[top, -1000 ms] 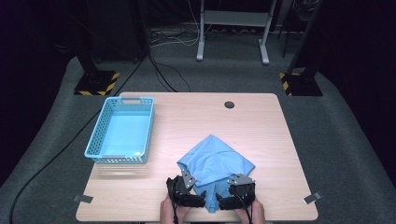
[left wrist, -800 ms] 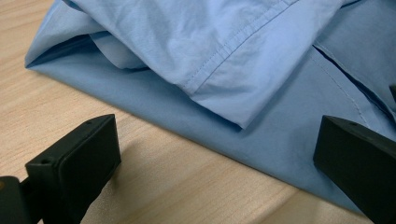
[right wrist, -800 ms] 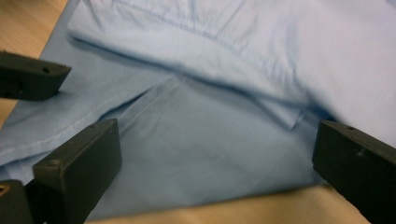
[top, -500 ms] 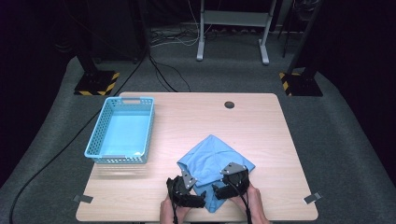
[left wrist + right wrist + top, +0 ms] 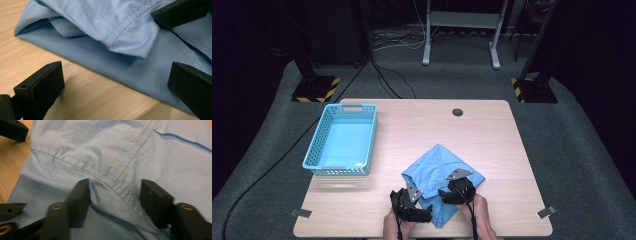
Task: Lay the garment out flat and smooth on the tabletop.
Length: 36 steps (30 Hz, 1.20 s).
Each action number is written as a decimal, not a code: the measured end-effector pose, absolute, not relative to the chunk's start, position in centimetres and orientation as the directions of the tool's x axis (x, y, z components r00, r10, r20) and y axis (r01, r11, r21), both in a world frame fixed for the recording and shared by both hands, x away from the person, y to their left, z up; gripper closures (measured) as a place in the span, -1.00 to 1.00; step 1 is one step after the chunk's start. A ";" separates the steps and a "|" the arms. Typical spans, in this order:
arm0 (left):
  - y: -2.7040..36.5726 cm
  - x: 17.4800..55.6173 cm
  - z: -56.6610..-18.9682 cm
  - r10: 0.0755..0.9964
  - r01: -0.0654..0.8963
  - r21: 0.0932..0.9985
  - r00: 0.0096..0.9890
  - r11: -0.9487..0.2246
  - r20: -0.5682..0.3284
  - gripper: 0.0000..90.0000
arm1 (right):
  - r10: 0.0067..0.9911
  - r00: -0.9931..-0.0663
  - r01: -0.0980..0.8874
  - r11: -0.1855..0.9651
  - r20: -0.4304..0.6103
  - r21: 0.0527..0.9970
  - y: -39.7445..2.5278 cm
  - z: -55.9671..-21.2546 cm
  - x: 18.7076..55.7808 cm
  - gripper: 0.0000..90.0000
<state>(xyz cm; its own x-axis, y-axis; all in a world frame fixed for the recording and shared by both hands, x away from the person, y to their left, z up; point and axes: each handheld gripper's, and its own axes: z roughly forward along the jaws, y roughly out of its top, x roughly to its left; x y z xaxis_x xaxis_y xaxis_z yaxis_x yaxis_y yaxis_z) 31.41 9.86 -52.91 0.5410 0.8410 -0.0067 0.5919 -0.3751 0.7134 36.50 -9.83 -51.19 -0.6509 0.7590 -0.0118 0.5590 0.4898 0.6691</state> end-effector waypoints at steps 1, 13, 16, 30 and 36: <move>9.9 31.4 -52.9 0.842 0.593 0.713 0.540 -0.374 -0.007 -0.99 | 0.760 -0.650 0.559 0.488 -0.011 0.670 -9.9 -51.2 36.5 0.05; 9.9 31.4 -52.9 0.844 0.595 0.713 0.537 -0.372 -0.008 -0.99 | 0.785 -0.619 0.563 0.425 0.022 0.709 -10.8 -50.8 36.2 0.80; 9.9 31.4 -52.9 0.845 0.595 0.714 0.535 -0.369 -0.009 -0.99 | 0.794 -0.606 0.557 0.383 0.045 0.737 -11.4 -50.3 36.1 0.88; 9.9 31.4 -52.9 0.845 0.595 0.714 0.535 -0.369 -0.010 -0.99 | 0.832 -0.552 0.539 0.299 0.063 0.787 -14.0 -48.3 37.0 0.88; 9.9 31.4 -52.9 0.845 0.595 0.715 0.535 -0.368 -0.010 -0.99 | 0.857 -0.512 0.530 0.258 0.062 0.808 -15.6 -47.2 38.1 0.88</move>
<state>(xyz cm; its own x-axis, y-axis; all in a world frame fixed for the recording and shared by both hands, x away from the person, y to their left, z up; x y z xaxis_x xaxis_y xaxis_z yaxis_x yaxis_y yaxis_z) 31.42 9.86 -52.92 0.5351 0.8447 -0.0101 0.5948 -0.3682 0.7146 38.06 -15.60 -47.19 -0.5123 0.8566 0.0620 0.5298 0.2585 0.8078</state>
